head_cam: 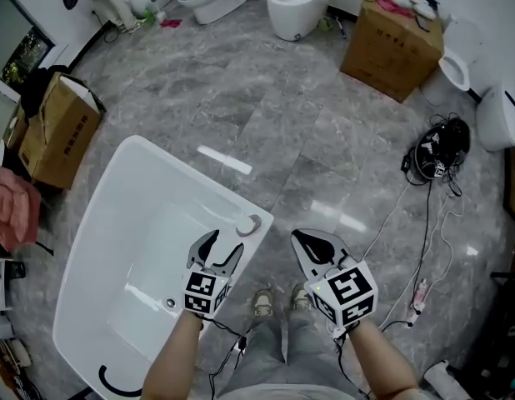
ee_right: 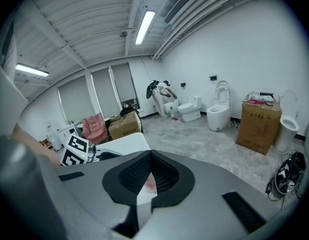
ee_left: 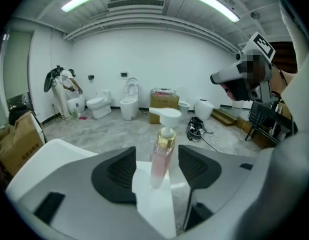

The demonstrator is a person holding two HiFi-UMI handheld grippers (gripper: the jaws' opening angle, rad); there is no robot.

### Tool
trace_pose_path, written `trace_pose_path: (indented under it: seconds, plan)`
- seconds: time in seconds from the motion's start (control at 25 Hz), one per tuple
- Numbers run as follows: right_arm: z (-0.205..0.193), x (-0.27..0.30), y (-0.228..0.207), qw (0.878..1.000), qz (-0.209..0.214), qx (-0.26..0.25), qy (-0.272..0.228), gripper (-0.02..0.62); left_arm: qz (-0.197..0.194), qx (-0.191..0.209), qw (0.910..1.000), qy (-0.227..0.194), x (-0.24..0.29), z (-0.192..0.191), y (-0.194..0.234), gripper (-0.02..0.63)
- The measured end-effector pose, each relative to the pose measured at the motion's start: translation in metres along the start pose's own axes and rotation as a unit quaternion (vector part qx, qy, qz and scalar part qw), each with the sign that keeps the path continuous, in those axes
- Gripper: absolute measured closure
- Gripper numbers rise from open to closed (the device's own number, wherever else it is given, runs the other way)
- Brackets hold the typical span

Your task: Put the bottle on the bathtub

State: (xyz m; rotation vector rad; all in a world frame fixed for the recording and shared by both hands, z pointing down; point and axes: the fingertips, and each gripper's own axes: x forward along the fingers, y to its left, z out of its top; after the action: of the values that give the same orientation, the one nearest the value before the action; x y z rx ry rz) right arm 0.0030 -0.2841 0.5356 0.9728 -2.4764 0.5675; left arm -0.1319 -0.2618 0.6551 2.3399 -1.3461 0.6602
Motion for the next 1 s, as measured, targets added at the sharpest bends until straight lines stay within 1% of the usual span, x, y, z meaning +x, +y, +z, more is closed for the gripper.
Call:
trace_pose_path:
  seconds: [0.04, 0.12, 0.16, 0.2, 0.24, 0.28, 0.36, 0.44, 0.48, 0.52, 0.56, 0.64, 0.72, 0.8, 1.0]
  plan:
    - [0.007, -0.008, 0.006, 1.0, 0.004, -0.002, -0.005, 0.568, 0.008, -0.003, 0.9999, -0.013, -0.011, 0.009, -0.001, 0.346]
    - [0.021, -0.024, 0.018, 1.0, 0.007, -0.011, -0.014, 0.569, 0.019, -0.005, 0.9994, -0.03, -0.032, 0.024, -0.005, 0.356]
    - [0.028, -0.032, 0.023, 1.0, 0.006, -0.015, -0.02, 0.569, 0.028, -0.004, 0.9992, -0.03, -0.042, 0.029, -0.005, 0.359]
    - [0.035, -0.041, 0.027, 1.0, 0.004, -0.016, -0.027, 0.569, 0.04, -0.003, 0.9989, -0.025, -0.05, 0.032, -0.004, 0.385]
    - [0.043, -0.049, 0.031, 0.999, 0.003, -0.014, -0.037, 0.568, 0.053, -0.004, 0.9984, -0.018, -0.058, 0.035, -0.002, 0.446]
    - [0.052, -0.057, 0.035, 0.999, 0.001, -0.011, -0.048, 0.569, 0.063, -0.009, 0.9979, -0.013, -0.067, 0.039, 0.001, 0.46]
    - [0.071, -0.072, 0.044, 0.998, 0.0, -0.01, -0.067, 0.569, 0.07, -0.022, 0.9972, -0.016, -0.085, 0.052, 0.004, 0.462]
    - [0.086, -0.087, 0.054, 0.997, -0.002, -0.02, -0.079, 0.569, 0.081, -0.025, 0.9962, -0.02, -0.105, 0.067, 0.007, 0.464]
    - [0.094, -0.094, 0.058, 0.996, -0.002, -0.026, -0.085, 0.568, 0.093, -0.026, 0.9951, -0.024, -0.115, 0.076, 0.009, 0.487]
    - [0.101, -0.101, 0.062, 0.995, -0.003, -0.032, -0.091, 0.568, 0.107, -0.027, 0.9934, -0.03, -0.125, 0.085, 0.012, 0.535]
    - [0.108, -0.108, 0.066, 0.995, -0.003, -0.037, -0.096, 0.569, 0.121, -0.029, 0.9915, -0.038, -0.135, 0.095, 0.015, 0.565]
    - [0.121, -0.122, 0.075, 0.993, -0.002, -0.045, -0.107, 0.569, 0.137, -0.028, 0.9884, -0.058, -0.155, 0.116, 0.017, 0.566]
    - [0.132, -0.134, 0.085, 0.992, 0.0, -0.055, -0.116, 0.569, 0.142, -0.02, 0.9864, -0.081, -0.175, 0.137, 0.013, 0.572]
    - [0.144, -0.147, 0.095, 0.99, 0.003, -0.064, -0.127, 0.568, 0.138, -0.003, 0.9852, -0.101, -0.192, 0.158, 0.006, 0.575]
    - [0.168, -0.174, 0.115, 0.985, 0.011, -0.087, -0.148, 0.568, 0.104, 0.036, 0.9837, -0.142, -0.225, 0.205, -0.022, 0.578]
